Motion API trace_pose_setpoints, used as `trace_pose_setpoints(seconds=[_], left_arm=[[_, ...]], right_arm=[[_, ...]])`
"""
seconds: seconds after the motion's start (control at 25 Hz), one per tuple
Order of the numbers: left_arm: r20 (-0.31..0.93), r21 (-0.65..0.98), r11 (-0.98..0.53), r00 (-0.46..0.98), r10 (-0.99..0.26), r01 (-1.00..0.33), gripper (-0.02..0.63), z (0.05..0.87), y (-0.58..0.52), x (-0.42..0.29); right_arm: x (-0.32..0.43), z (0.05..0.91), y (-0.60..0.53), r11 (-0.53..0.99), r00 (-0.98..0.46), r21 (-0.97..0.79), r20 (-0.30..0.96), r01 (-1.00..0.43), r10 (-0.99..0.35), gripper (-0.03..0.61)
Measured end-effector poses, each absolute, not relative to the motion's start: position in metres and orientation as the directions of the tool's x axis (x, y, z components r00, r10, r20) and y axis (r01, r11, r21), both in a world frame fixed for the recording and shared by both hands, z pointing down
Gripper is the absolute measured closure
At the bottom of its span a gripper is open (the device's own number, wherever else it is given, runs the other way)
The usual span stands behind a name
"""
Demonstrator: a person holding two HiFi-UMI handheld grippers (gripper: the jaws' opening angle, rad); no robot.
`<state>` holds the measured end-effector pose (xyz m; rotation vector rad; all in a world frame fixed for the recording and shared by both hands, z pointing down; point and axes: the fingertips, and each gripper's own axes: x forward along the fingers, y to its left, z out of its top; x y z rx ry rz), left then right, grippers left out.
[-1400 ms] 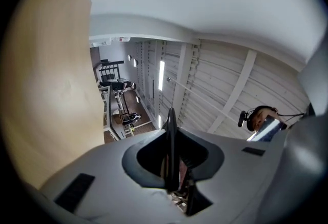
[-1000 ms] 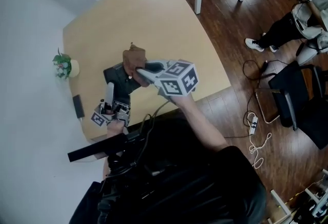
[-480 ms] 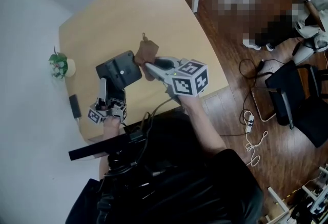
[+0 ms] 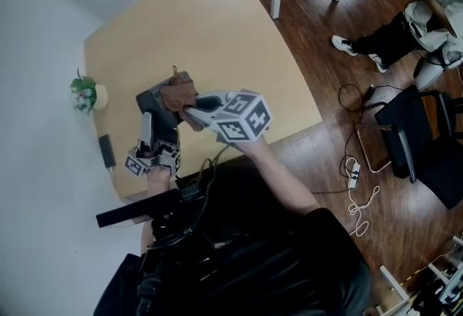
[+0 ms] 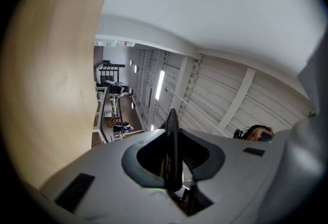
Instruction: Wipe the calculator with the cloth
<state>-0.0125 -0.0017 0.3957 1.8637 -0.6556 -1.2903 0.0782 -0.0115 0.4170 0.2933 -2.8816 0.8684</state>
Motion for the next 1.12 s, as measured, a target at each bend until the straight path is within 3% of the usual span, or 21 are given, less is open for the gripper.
trace_pose_setpoints(seconds=[0.36,0.52,0.72,0.84,1.12], left_arm=[[-0.541,0.837,-0.543,0.243,-0.805,0.065,0.546,0.414,-0.003,-0.031],[-0.532,0.844,-0.534,0.211,-0.820,0.055,0.546,0.417,-0.006,-0.038],[-0.538,0.839,-0.543,0.221,-0.813,0.047,0.546,0.409,-0.012,-0.026],[-0.551,0.830,-0.555,0.235,-0.800,0.057,0.547,0.402,-0.012,-0.014],[-0.577,0.812,-0.580,0.240,-0.781,0.066,0.538,0.396,-0.004,-0.015]], right_arm=[[0.142,0.457,-0.046,0.729,-0.913,-0.550,0.259,-0.407,-0.315,0.534],[0.136,0.426,-0.028,0.765,-0.944,-0.554,0.169,-0.328,-0.283,0.534],[0.080,0.390,0.020,0.863,-0.987,-0.481,0.109,-0.154,-0.116,0.532],[0.067,0.408,0.025,0.875,-0.979,-0.453,0.177,-0.169,-0.098,0.531],[0.108,0.441,-0.008,0.796,-0.955,-0.533,0.221,-0.287,-0.196,0.532]])
